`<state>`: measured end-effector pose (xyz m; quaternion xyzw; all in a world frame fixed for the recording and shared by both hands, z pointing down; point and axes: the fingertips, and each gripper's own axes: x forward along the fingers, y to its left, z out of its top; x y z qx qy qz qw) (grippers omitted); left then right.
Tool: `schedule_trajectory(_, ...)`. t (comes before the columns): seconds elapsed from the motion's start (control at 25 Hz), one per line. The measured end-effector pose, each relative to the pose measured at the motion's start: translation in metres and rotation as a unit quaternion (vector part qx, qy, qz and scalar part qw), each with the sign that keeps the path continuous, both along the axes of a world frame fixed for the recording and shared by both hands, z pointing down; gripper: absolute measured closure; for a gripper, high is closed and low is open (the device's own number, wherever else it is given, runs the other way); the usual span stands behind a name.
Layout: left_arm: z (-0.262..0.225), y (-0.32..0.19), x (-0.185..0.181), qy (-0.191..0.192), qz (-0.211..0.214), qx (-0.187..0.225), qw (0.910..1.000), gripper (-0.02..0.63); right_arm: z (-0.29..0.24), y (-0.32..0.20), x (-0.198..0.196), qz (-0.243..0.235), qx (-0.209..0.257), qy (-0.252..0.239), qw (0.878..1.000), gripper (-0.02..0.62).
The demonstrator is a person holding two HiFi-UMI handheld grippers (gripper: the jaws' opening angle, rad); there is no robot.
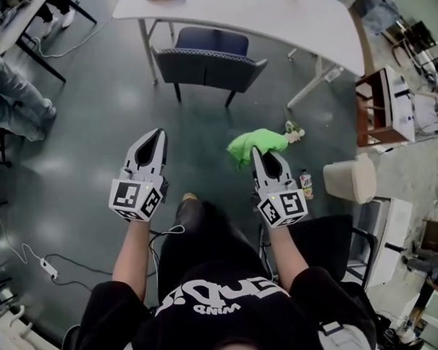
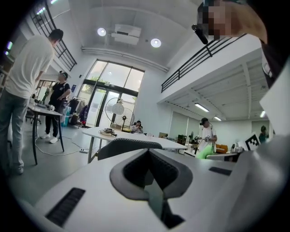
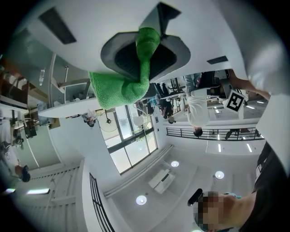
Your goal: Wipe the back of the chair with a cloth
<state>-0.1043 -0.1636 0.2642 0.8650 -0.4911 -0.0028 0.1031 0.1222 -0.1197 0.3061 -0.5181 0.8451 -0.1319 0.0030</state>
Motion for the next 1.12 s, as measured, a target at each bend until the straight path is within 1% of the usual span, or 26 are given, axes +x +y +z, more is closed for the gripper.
schedule_trajectory(0.08,0.025,-0.010,0.001,-0.011,0.012,0.005,0.9999,0.607,0.021,-0.009,-0.004,-0.008,0.006,-0.001,1.000,0.548)
schedule_trajectory(0.12,0.037,-0.016,0.001,-0.011,0.016,0.005,0.9998,0.606,0.031,-0.014,-0.006,-0.013,0.010,-0.003,1.000,0.548)
schedule_trajectory(0.28,0.085,-0.035,0.003,-0.003,0.024,0.018,0.9995,0.607,0.078,-0.037,-0.009,-0.018,0.022,-0.009,1.000,0.548)
schedule_trajectory(0.44,0.139,-0.044,0.003,0.013,0.022,0.030,0.9992,0.607,0.134,-0.052,-0.013,-0.019,0.037,-0.005,0.999,0.548)
schedule_trajectory(0.68,0.217,-0.056,0.007,0.021,0.025,0.050,0.9982,0.607,0.213,-0.063,-0.022,-0.028,0.051,-0.005,0.998,0.548)
schedule_trajectory(0.96,0.278,-0.063,0.014,0.021,0.028,0.077,0.9964,0.607,0.282,-0.070,-0.026,-0.033,0.068,-0.009,0.997,0.548)
schedule_trajectory(1.12,0.296,-0.061,0.016,0.022,0.030,0.097,0.9946,0.607,0.305,-0.069,-0.027,-0.039,0.077,-0.007,0.996,0.548)
